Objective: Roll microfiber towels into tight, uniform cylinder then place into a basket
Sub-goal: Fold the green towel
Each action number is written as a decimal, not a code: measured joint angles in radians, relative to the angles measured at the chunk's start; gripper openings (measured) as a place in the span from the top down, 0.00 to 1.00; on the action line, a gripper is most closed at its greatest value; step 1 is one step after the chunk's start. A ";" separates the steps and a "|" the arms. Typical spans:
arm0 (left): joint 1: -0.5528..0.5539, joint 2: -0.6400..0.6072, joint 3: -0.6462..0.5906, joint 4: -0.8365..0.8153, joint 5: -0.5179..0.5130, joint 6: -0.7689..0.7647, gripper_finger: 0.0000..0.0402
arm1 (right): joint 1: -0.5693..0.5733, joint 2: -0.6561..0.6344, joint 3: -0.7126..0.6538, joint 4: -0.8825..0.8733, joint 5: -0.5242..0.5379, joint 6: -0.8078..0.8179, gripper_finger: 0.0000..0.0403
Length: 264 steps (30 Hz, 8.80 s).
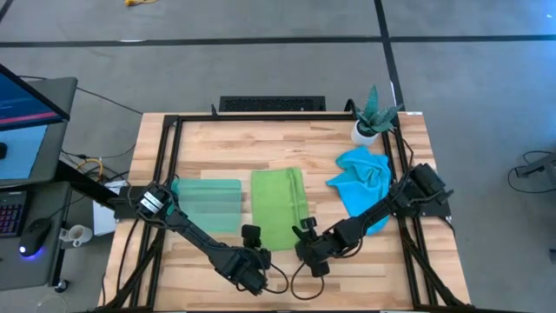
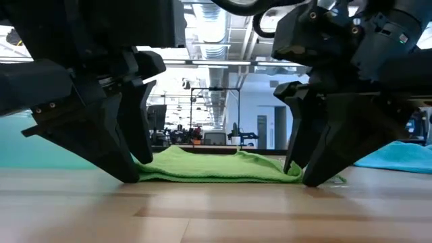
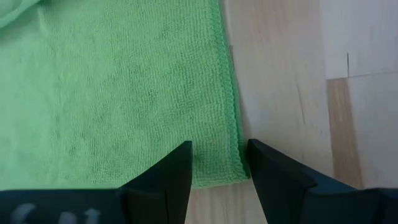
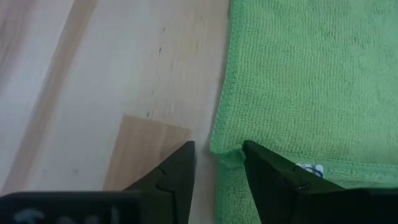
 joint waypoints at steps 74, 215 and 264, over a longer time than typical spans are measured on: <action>0.070 0.002 0.023 0.006 -0.014 -0.003 0.79 | -0.032 0.008 0.060 -0.105 0.003 0.031 0.98; 0.171 0.005 0.295 -0.314 0.036 0.051 0.75 | -0.017 0.009 0.210 -0.552 0.323 0.300 0.73; 0.137 0.004 0.158 -0.079 0.040 0.035 0.75 | -0.042 -0.443 -0.387 0.215 0.136 0.289 0.81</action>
